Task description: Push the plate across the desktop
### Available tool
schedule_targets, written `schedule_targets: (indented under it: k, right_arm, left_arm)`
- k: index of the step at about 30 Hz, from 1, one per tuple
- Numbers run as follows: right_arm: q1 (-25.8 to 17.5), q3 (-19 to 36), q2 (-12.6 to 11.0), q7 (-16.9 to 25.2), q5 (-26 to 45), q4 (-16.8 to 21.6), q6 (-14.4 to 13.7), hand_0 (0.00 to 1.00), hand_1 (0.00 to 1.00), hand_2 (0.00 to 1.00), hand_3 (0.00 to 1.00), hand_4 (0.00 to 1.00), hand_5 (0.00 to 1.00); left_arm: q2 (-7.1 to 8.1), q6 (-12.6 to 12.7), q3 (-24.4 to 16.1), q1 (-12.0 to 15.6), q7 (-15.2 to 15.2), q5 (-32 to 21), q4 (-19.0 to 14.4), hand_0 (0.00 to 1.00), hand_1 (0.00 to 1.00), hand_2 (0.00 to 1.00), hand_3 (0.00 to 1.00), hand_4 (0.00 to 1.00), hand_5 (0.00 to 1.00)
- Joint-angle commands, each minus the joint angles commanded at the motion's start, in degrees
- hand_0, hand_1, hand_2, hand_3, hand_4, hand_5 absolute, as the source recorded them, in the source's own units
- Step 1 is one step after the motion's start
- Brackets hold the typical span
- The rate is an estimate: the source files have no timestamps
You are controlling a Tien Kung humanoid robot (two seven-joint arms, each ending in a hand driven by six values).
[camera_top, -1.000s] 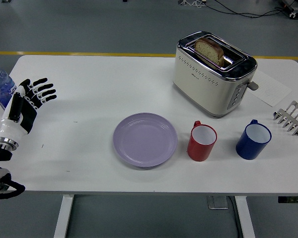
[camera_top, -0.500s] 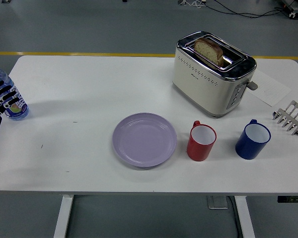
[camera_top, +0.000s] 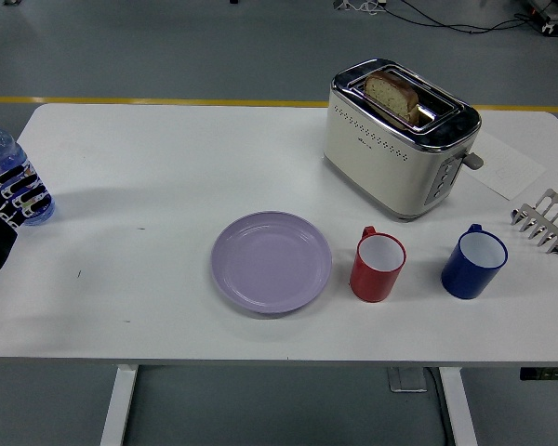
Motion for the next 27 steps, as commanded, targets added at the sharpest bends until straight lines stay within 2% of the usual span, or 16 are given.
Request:
schedule_targets:
  k: [3,10,11,16,17,22,23,27]
  right_arm:
    - [-0.1,0.0,0.0,0.0,0.1,0.0,0.0,0.64,0.625,0.659,0.587,0.392,0.182]
    - [-0.4,0.0,0.1,-0.1,0.2,0.0,-0.1,0.64,0.625,0.659,0.587,0.391,0.181]
    - [-0.4,0.0,0.1,-0.1,0.2,0.0,-0.1,0.64,0.625,0.659,0.588,0.391,0.182]
    - [-0.6,0.1,0.1,-0.2,0.0,0.0,0.0,0.64,0.625,0.659,0.588,0.391,0.182]
    - [-0.7,0.1,0.1,-0.2,0.0,0.0,0.0,0.64,0.625,0.659,0.587,0.39,0.182]
    - [-0.9,0.1,0.1,-0.2,-0.1,0.0,0.0,0.64,0.625,0.659,0.587,0.39,0.182]
    - [-0.9,0.1,0.1,-0.2,-0.1,0.0,0.0,0.64,0.624,0.659,0.587,0.39,0.181]
    - [-0.9,0.0,0.0,-0.1,0.1,0.0,0.0,0.64,0.624,0.659,0.587,0.39,0.181]
  left_arm:
    - [0.02,-1.9,-0.6,0.1,2.8,-1.1,-0.1,0.579,0.665,0.668,0.653,0.5,0.998]
    - [0.25,-4.7,-1.1,0.1,6.4,-1.8,0.0,0.594,0.686,0.691,0.671,0.517,0.998]
    - [0.26,-4.9,-1.1,0.1,6.6,-1.8,0.0,0.62,0.7,0.706,0.69,0.538,0.998]
    - [0.15,-4.8,-0.9,0.2,5.8,-3.5,0.2,0.62,0.7,0.706,0.69,0.538,0.998]
    - [0.13,-4.8,-0.9,0.3,5.7,-3.7,0.3,0.673,0.717,0.719,0.671,0.573,0.998]
    - [0.1,-4.1,-0.9,0.4,4.2,-7.0,0.5,0.673,0.717,0.719,0.671,0.573,0.998]
    - [0.07,-4.1,-1.0,0.4,4.0,-8.4,0.6,0.791,0.854,0.866,0.671,0.672,0.998]
    - [0.08,-4.7,-1.3,0.5,4.2,-10.9,0.4,0.791,0.854,0.866,0.671,0.672,0.998]
